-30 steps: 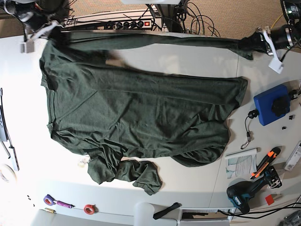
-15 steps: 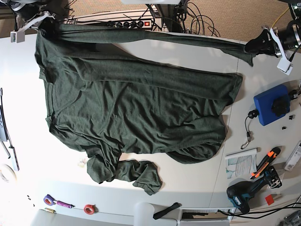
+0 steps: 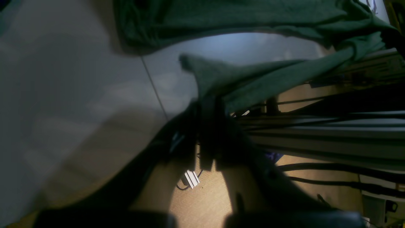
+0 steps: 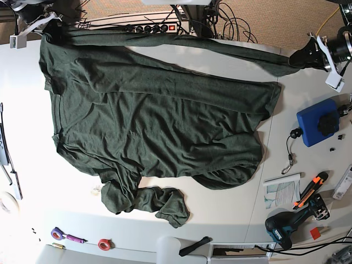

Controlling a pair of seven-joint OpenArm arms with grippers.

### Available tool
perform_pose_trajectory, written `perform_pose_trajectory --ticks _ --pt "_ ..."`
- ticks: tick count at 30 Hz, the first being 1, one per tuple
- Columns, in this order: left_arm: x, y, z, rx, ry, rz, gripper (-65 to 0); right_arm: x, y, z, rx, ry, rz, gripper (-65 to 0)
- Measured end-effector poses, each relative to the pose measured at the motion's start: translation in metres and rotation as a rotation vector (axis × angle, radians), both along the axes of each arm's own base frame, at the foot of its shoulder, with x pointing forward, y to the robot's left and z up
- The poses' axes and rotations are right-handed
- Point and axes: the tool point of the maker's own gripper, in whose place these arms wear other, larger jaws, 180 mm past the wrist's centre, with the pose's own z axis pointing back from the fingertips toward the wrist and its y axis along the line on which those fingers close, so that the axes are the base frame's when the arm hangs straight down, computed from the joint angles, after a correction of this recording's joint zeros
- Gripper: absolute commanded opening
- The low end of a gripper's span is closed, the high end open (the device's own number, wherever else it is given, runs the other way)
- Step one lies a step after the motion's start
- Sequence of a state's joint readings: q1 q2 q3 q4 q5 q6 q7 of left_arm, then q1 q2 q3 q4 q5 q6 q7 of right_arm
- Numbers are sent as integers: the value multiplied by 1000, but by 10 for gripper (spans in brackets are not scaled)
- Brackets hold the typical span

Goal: Layout the t-shirt on the table in an organized manner, then fold the t-shirt properly
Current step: 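Hold the sleeve with the left gripper and lay it along the collar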

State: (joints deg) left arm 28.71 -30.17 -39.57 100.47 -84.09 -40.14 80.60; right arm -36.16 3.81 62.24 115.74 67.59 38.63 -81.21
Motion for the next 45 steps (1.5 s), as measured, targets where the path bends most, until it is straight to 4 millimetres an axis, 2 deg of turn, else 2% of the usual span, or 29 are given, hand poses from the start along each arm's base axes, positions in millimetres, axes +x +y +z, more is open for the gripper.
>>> perform_pose_trajectory --ticks 15,19,23,29,35,40,45 --pt "0 0 0 0 0 0 -650 4 2 3 10 -21 3 -650" --pt "4 0 2 0 -12 0 -650 14 12 15 57 -105 41 -650" --pt "24 0 12 -3 -77 5 -650 26 14 20 63 -154 46 -650" --pt "65 -1 38 -13 -214 16 -650 61 11 34 43 -261 43 -650" --pt "96 -27 56 -72 -316 -27 -650 76 -4 22 -60 -200 10 -650" --pt "103 -54 32 -5 -289 -100 -650 90 7 4 -111 -146 52 -650" --pt "99 -63 13 58 -256 -150 -650 103 20 -13 -168 -92 88 -650"
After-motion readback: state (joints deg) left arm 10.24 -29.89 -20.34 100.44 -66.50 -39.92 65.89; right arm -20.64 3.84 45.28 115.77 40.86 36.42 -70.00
